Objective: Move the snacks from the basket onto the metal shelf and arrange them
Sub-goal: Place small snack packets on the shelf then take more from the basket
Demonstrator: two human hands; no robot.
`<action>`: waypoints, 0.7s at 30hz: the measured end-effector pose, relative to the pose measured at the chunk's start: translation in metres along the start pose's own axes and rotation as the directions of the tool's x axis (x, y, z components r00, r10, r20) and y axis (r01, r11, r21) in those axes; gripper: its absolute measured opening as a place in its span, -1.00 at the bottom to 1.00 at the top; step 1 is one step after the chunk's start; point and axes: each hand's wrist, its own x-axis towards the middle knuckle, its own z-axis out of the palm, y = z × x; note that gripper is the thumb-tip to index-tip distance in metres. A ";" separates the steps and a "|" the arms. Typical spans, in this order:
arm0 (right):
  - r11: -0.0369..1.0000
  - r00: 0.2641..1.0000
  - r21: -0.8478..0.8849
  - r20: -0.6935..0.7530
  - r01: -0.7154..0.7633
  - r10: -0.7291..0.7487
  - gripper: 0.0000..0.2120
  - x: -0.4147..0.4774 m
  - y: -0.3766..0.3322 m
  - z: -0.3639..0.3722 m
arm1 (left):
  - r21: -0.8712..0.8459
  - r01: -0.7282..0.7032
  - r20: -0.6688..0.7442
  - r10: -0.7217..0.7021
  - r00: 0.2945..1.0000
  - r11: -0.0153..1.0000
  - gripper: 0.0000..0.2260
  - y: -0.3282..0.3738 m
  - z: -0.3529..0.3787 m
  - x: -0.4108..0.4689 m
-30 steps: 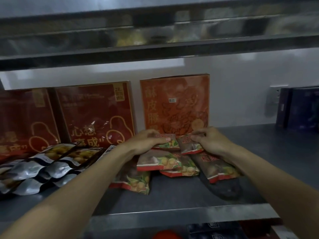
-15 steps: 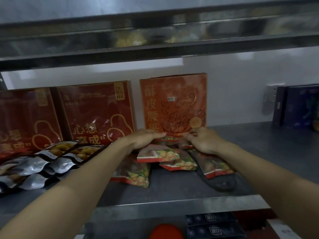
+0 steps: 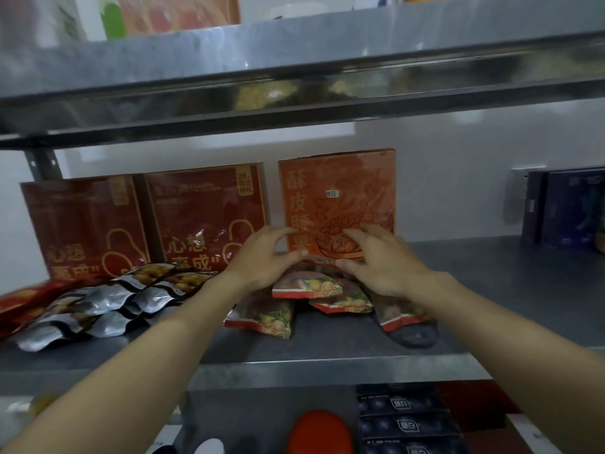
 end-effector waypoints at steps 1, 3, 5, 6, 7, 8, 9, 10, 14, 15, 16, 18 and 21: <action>1.000 1.000 -0.018 -0.009 0.022 -0.023 -0.35 -0.004 -0.005 -0.003 | 0.056 -0.021 -0.039 0.024 0.999 0.998 -0.48 0.000 -0.003 -0.005; 0.998 0.998 -0.033 -0.025 0.061 -0.062 -0.30 -0.011 -0.016 -0.007 | 0.176 -0.031 -0.133 0.055 0.990 0.984 -0.46 0.001 -0.010 -0.019; 0.994 0.993 -0.031 -0.060 0.102 -0.104 -0.28 -0.017 -0.029 -0.008 | 0.300 -0.006 -0.221 0.076 0.972 0.954 -0.45 0.003 -0.018 -0.038; 0.992 0.989 -0.023 -0.077 0.123 -0.124 -0.28 -0.019 -0.037 -0.007 | 0.361 0.013 -0.244 0.080 0.966 0.933 -0.44 0.003 -0.023 -0.048; 0.990 0.985 -0.011 -0.094 0.143 -0.144 -0.28 -0.022 -0.046 -0.005 | 0.415 0.035 -0.252 0.078 0.965 0.909 -0.43 0.001 -0.028 -0.058; 0.986 0.981 0.005 -0.109 0.164 -0.162 -0.28 -0.024 -0.056 -0.003 | 0.455 0.058 -0.250 0.065 0.966 0.889 -0.42 -0.002 -0.034 -0.068; 0.983 0.976 0.022 -0.121 0.184 -0.180 -0.28 -0.026 -0.067 -0.002 | 0.479 0.085 -0.246 0.041 0.968 0.874 -0.42 -0.006 -0.040 -0.079; 0.978 0.971 0.038 -0.132 0.206 -0.199 -0.29 -0.028 -0.079 0.000 | 0.489 0.119 -0.246 0.006 0.969 0.864 -0.41 -0.011 -0.047 -0.089; 0.956 0.959 0.108 -0.114 0.272 -0.260 -0.26 -0.040 -0.139 0.012 | 0.501 0.222 -0.313 -0.065 0.948 0.837 -0.41 -0.036 -0.080 -0.142; 0.949 0.955 0.124 -0.106 0.288 -0.276 -0.25 -0.044 -0.156 0.016 | 0.509 0.245 -0.339 -0.069 0.938 0.825 -0.42 -0.044 -0.090 -0.158; 0.942 0.949 0.134 -0.106 0.308 -0.295 -0.24 -0.048 -0.174 0.020 | 0.524 0.268 -0.362 -0.073 0.929 0.808 -0.42 -0.053 -0.100 -0.174; 0.924 0.933 0.141 -0.118 0.355 -0.340 -0.24 -0.058 -0.215 0.029 | 0.540 0.310 -0.393 -0.091 0.915 0.782 -0.42 -0.072 -0.123 -0.210; 0.888 0.904 0.174 -0.113 0.426 -0.411 -0.23 -0.078 -0.290 0.049 | 0.564 0.370 -0.417 -0.133 0.899 0.738 -0.43 -0.105 -0.158 -0.275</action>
